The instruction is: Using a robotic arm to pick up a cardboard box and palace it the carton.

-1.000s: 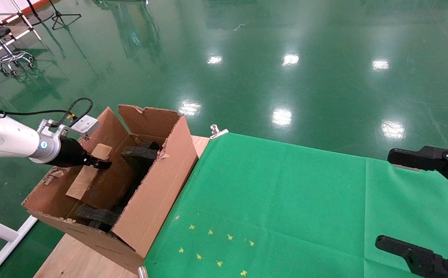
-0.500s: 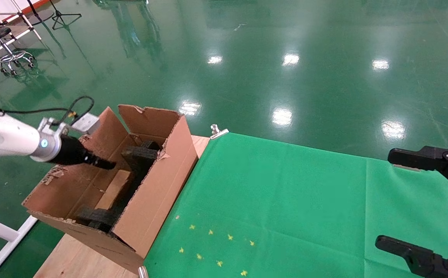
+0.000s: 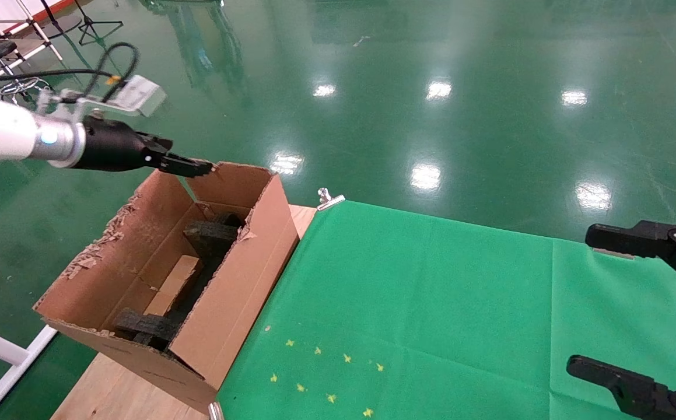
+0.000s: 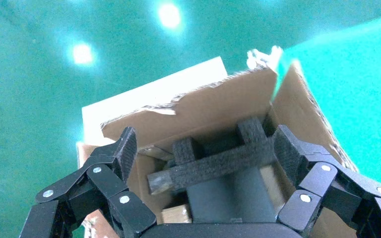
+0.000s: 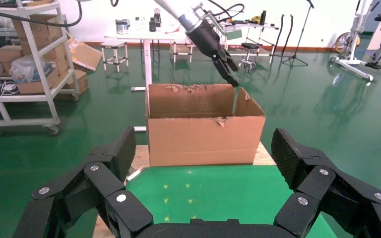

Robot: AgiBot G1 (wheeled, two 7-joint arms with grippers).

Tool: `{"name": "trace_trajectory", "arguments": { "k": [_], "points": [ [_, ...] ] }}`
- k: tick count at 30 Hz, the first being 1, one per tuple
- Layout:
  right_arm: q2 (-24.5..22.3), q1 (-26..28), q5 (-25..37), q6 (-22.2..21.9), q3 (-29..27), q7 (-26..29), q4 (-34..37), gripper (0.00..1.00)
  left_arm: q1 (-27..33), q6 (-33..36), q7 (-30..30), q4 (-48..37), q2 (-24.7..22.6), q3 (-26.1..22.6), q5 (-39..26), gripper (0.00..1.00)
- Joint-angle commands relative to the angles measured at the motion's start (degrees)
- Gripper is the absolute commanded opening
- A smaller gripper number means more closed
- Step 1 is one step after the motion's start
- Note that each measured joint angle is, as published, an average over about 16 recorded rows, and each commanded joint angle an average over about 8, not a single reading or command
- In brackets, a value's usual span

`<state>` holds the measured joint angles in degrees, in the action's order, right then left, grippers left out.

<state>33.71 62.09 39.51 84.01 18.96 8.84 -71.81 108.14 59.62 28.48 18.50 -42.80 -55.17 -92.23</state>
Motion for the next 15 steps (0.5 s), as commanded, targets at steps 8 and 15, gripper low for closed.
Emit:
{"name": "trace_trajectory", "arguments": {
  "k": [8, 15],
  "points": [
    [0.0, 0.0, 0.0, 0.0, 0.0, 0.0, 0.0, 1.0, 0.4, 1.0, 0.7, 3.2, 0.2, -0.5, -0.6, 1.0],
    [0.0, 0.0, 0.0, 0.0, 0.0, 0.0, 0.0, 1.0, -1.8, 2.0, -0.2, 5.0, 0.6, 1.5, 1.8, 1.0]
  ]
}}
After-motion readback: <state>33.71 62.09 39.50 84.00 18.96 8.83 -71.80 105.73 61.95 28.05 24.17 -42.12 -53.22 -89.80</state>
